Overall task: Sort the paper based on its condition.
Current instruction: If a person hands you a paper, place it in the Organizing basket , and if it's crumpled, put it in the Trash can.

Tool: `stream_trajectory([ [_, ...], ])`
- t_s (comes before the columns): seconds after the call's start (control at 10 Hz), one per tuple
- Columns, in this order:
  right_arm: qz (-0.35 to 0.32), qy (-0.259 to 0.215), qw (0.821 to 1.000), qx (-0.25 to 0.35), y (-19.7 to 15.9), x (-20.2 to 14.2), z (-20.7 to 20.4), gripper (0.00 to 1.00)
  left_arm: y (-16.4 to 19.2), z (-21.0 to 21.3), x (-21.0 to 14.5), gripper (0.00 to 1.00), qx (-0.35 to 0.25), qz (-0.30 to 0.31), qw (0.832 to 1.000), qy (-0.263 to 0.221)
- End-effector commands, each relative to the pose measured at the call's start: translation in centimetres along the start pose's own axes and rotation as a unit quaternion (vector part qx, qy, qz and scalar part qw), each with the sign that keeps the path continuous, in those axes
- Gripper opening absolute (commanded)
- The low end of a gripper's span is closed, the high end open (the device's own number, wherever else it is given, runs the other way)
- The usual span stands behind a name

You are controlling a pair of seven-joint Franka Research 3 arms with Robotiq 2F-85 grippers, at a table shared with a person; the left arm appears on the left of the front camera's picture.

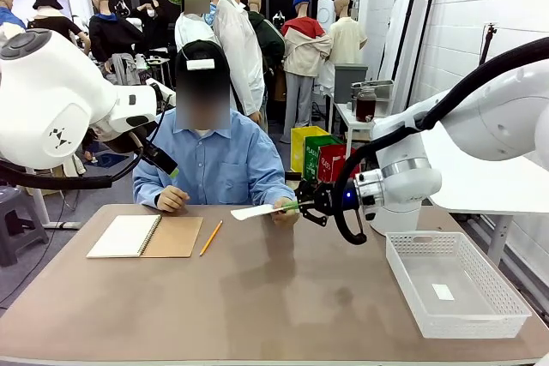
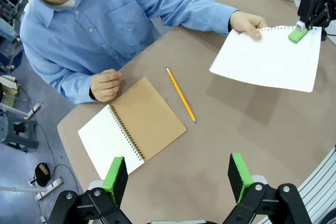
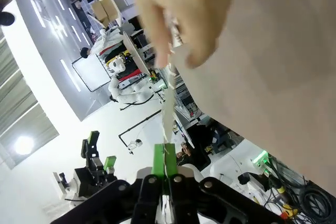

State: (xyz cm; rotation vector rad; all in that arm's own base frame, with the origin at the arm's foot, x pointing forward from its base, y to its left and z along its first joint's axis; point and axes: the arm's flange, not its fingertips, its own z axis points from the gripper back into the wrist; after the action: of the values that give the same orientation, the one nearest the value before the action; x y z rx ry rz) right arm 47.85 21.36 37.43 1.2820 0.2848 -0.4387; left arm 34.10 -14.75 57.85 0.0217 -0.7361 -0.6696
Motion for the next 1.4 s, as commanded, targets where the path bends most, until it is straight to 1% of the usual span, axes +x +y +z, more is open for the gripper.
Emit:
stream_trajectory([
  [0.0,0.059,-0.025,0.998,-0.005,3.4,-2.2,2.1,0.0,0.0,0.0,0.0,1.0,0.001,-0.002,1.0,0.0],
  [0.1,0.08,-0.05,0.996,-0.009,4.9,-3.2,3.7,0.0,0.0,0.0,0.0,1.0,0.001,-0.002,1.0,0.0],
  [0.3,0.108,-0.106,0.988,-0.019,6.5,-5.0,7.1,0.0,0.0,0.0,0.0,1.0,0.001,-0.002,1.0,0.0],
  [0.4,0.121,-0.13,0.984,-0.022,7.0,-6.0,9.1,0.0,0.0,0.0,0.0,1.0,0.001,-0.002,1.0,0.0],
  [0.6,0.129,-0.165,0.977,-0.04,6.6,-7.5,12.1,0.0,0.0,0.0,0.0,1.0,0.001,-0.002,1.0,0.0],
  [0.9,0.124,-0.18,0.973,-0.074,4.6,-8.8,14.6,0.0,0.0,0.0,0.0,1.0,0.001,-0.002,1.0,0.0],
  [1.0,0.122,-0.177,0.974,-0.076,4.3,-9.1,14.5,0.0,0.0,0.0,0.0,1.0,0.001,-0.002,1.0,0.0],
  [1.1,0.121,-0.16,0.976,-0.079,4.6,-8.7,13.3,0.0,0.0,0.0,0.0,1.0,0.001,-0.002,1.0,0.0],
  [1.2,0.133,-0.178,0.973,-0.066,4.3,-8.3,14.6,0.0,0.0,0.0,0.0,1.0,0.001,-0.002,1.0,0.0],
  [1.3,0.133,-0.178,0.973,-0.066,4.3,-8.3,14.6,0.0,0.0,0.0,0.0,1.0,0.001,-0.002,1.0,0.0],
])
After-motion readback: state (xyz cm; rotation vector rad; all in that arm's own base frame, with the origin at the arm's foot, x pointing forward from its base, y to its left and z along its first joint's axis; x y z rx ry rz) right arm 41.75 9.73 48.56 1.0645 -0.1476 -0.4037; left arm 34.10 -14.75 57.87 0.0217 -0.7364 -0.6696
